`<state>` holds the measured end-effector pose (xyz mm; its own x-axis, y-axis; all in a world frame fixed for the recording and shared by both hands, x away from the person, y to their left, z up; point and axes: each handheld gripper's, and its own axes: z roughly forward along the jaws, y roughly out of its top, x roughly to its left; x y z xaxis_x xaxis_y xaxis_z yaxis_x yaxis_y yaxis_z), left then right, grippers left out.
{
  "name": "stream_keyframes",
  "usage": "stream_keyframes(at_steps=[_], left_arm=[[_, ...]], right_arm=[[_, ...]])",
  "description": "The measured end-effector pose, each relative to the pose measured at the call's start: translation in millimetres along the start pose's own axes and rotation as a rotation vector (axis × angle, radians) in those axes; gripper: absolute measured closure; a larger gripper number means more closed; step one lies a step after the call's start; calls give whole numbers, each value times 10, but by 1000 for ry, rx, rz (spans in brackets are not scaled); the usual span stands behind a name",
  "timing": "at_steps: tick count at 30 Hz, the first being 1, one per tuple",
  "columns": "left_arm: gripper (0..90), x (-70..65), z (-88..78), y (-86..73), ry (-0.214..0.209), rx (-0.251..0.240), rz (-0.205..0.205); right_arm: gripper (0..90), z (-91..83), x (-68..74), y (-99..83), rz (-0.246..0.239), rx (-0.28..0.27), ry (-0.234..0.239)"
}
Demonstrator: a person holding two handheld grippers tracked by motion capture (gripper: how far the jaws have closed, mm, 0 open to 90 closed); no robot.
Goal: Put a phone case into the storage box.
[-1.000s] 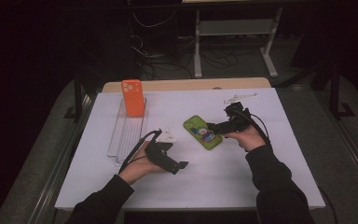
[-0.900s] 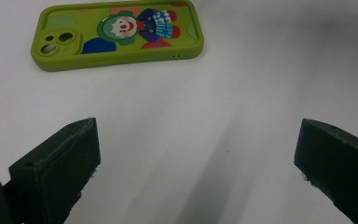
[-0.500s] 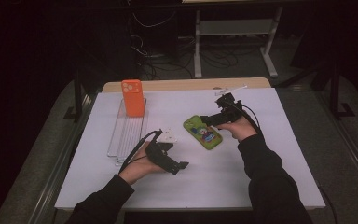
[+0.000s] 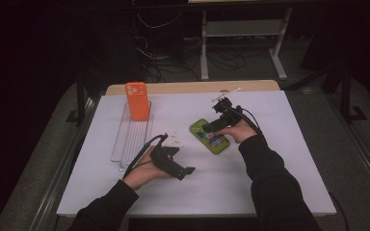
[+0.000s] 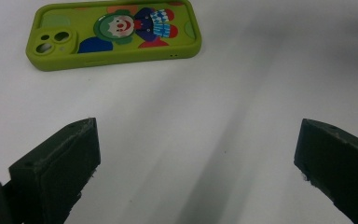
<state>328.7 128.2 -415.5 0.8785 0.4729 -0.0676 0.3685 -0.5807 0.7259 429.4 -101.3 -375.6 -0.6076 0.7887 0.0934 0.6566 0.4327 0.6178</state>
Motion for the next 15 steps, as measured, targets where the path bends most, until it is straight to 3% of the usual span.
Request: stream_keyframes(at_steps=[3,4,7,8,10,12,15], left_arm=[[0,4,-9,3,4,19,12],[0,16,-8,8,9,17,36],[0,-1,1,7,2,6,19],[0,-16,8,0,-2,6,-5],[0,-10,8,1,1,8,6],[0,-20,12,-3,-5,10,-12],[0,-9,9,0,-2,14,6]], right_arm=[[0,62,16,-15,4,36,-2],[0,89,16,-20,-3,53,0],[0,152,31,-36,-13,89,3],[0,176,37,-39,-16,104,2],[0,227,48,-53,-32,127,-5],[0,263,62,-59,-21,152,-11],[0,323,69,-81,-24,193,-22]])
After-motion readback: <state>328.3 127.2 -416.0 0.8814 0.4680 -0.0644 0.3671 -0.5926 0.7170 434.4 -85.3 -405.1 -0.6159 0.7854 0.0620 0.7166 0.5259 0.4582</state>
